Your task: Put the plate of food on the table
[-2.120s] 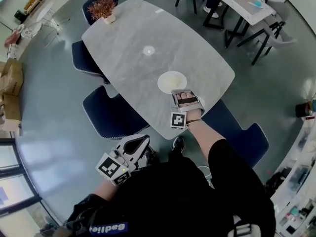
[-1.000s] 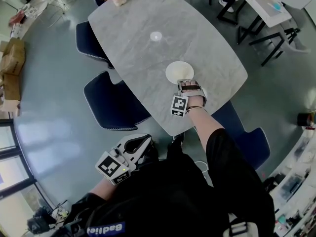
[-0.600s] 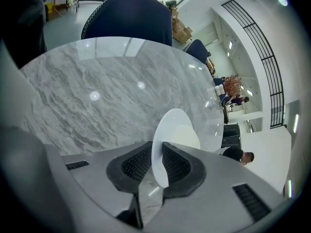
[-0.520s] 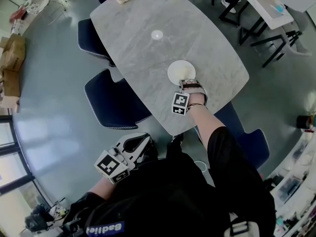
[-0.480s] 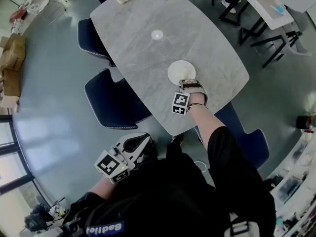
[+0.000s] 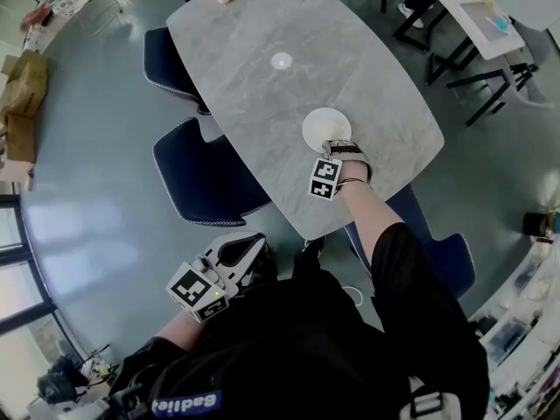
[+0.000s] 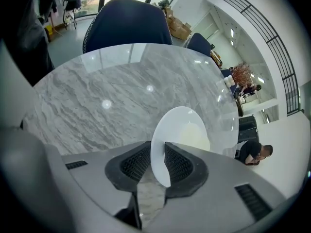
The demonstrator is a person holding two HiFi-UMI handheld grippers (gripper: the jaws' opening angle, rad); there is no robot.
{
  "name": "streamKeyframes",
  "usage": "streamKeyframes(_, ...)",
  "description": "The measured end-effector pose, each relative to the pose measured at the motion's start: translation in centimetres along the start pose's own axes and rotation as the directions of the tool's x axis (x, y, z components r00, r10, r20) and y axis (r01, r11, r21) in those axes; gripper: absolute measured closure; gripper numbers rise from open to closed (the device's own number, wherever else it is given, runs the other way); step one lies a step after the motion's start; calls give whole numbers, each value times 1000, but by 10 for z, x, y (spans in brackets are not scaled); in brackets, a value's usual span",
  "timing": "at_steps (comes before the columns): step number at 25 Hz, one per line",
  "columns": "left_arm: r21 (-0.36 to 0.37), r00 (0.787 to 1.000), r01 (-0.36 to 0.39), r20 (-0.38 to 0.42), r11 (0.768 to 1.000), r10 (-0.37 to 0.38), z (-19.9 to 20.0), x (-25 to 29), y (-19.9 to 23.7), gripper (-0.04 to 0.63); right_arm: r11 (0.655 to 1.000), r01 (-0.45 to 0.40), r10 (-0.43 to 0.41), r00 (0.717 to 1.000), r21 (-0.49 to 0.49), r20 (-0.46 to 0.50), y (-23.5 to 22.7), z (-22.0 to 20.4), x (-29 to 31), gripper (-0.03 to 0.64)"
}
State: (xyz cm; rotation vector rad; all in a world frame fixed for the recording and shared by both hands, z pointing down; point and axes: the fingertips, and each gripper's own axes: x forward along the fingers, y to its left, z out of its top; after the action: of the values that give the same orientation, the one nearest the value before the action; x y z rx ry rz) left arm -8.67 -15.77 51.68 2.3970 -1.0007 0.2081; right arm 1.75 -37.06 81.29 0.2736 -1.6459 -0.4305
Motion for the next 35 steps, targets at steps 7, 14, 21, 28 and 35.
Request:
streamKeyframes(7, 3, 1000, -9, 13, 1000, 9, 2, -5, 1, 588, 994, -103, 104, 994, 28, -22, 7, -4, -2, 539)
streamKeyframes(14, 7, 999, 2, 43, 1000, -2, 8, -13, 1, 588, 998, -58, 58, 998, 35, -7, 15, -1, -22, 523)
streamKeyframes(21, 40, 997, 52, 58, 998, -54, 12, -28, -4, 588, 977, -16, 11, 1000, 212, 27, 42, 9, -68, 523)
streamKeyframes(28, 80, 989, 127, 66, 989, -132, 19, -34, -11, 588, 894, -30, -1, 998, 446, 68, 80, 20, -116, 523)
streamKeyframes(35, 112, 981, 173, 69, 978, -182, 20, -34, -24, 588, 775, -88, -5, 989, 626, 146, 114, 32, -158, 523)
